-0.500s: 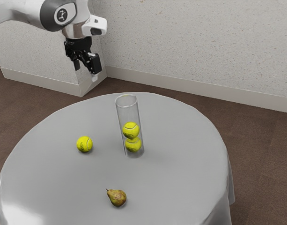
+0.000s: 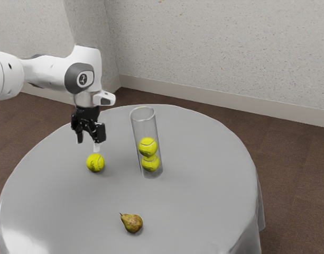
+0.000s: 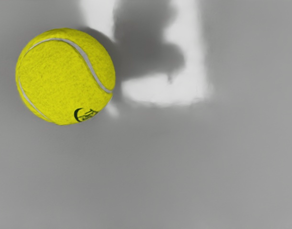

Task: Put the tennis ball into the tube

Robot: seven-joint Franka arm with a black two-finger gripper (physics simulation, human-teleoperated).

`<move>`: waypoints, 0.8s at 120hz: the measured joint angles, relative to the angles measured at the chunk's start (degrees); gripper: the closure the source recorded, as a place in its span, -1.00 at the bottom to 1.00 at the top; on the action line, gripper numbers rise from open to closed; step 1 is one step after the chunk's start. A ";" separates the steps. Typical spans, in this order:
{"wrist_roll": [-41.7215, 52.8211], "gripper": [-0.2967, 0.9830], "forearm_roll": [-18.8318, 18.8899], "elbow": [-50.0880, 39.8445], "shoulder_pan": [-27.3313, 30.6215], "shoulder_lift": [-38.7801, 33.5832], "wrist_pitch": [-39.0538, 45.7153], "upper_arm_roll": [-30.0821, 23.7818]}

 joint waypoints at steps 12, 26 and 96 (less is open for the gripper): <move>0.37 -0.54 -1.07 -0.38 0.52 3.89 4.58 0.20; 0.70 -0.54 -1.50 -0.10 1.42 7.52 10.93 1.39; 1.23 -0.09 -2.36 -1.26 2.18 11.54 22.03 3.30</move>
